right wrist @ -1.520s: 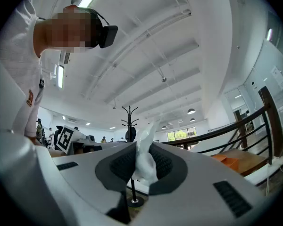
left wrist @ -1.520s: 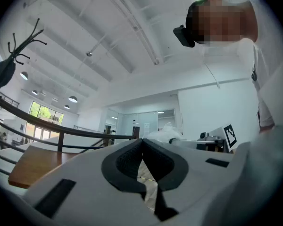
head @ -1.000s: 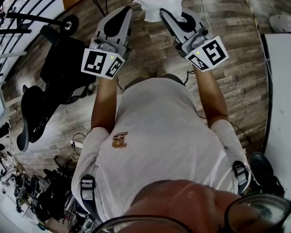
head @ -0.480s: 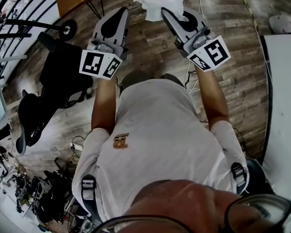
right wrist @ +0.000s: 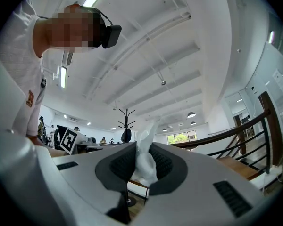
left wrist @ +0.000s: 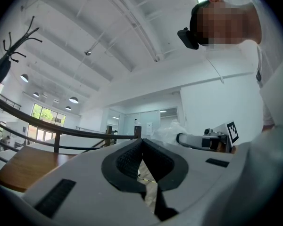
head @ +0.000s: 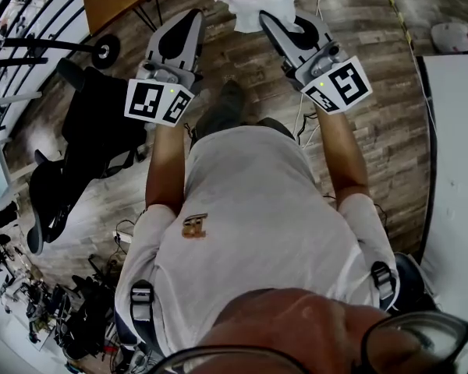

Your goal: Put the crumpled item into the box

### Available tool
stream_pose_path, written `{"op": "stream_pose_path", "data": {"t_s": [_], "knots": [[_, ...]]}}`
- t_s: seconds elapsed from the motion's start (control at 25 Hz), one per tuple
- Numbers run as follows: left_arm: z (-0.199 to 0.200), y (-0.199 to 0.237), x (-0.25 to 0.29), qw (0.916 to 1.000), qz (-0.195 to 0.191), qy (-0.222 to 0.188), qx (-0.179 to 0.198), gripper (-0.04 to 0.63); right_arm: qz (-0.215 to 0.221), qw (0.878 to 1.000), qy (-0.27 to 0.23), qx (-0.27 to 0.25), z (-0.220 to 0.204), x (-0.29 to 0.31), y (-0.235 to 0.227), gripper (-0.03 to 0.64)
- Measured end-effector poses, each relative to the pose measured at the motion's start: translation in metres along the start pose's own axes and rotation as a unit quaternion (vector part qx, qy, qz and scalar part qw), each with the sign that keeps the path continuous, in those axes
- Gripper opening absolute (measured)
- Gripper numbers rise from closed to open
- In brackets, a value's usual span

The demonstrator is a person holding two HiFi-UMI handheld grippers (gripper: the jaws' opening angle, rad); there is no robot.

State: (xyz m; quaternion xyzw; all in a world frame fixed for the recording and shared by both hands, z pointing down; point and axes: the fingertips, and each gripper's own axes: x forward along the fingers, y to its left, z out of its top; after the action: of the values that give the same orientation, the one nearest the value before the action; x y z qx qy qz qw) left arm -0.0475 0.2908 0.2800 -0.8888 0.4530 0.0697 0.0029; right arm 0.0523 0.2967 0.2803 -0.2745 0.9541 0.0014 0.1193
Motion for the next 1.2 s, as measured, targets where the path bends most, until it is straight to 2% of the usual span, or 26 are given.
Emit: {"op": "stream_pose_path", "data": {"t_s": [0.32,0.64,0.96,1.2], "knots": [[0.002,0.045,0.070,0.9999,-0.010,-0.010,0.000,0.020,-0.014,1.000,0.013,-0.014,0.004,0.036,-0.069,0.063],[-0.014,0.064,0.086,0.9997,-0.020,-0.012,0.010,0.020,-0.028,0.999,0.020,-0.026,-0.010,0.045,-0.088,0.063],[-0.019,0.173,0.175,0.9996,-0.027,-0.003,0.013,0.020,-0.039,0.998,0.036,-0.028,-0.026,0.143,-0.188,0.063],[-0.030,0.237,0.229,0.9992,-0.037,-0.002,0.014,0.020,-0.046,0.996,0.069,-0.037,-0.045,0.202,-0.249,0.063]]}}
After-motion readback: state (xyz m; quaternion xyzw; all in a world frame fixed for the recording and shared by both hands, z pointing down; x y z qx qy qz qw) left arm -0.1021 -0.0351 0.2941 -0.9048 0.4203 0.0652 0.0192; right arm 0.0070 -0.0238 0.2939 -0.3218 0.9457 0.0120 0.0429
